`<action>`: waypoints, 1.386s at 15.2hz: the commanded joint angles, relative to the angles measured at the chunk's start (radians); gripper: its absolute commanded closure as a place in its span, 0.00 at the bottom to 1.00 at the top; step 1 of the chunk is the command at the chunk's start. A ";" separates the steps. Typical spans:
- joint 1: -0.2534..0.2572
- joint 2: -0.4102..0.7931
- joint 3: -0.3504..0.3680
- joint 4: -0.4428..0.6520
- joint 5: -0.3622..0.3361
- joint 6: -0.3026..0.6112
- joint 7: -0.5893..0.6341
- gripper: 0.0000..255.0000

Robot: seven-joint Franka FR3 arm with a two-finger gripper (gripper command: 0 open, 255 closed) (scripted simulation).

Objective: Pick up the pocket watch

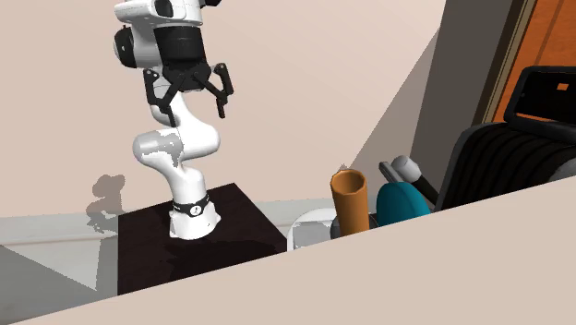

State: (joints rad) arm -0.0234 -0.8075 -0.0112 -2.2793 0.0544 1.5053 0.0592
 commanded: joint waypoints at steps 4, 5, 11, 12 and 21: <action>-0.019 0.098 0.060 0.049 0.029 0.050 0.121 0.00; -0.026 0.133 0.080 0.069 0.036 0.065 0.161 0.00; -0.069 0.357 0.180 0.221 0.045 0.135 0.401 0.00; -0.076 0.397 0.194 0.252 0.041 0.143 0.441 0.00; -0.110 0.779 0.277 0.604 -0.048 0.148 0.796 0.00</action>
State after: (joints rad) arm -0.1327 -0.0750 0.2595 -1.7234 0.0198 1.6586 0.8113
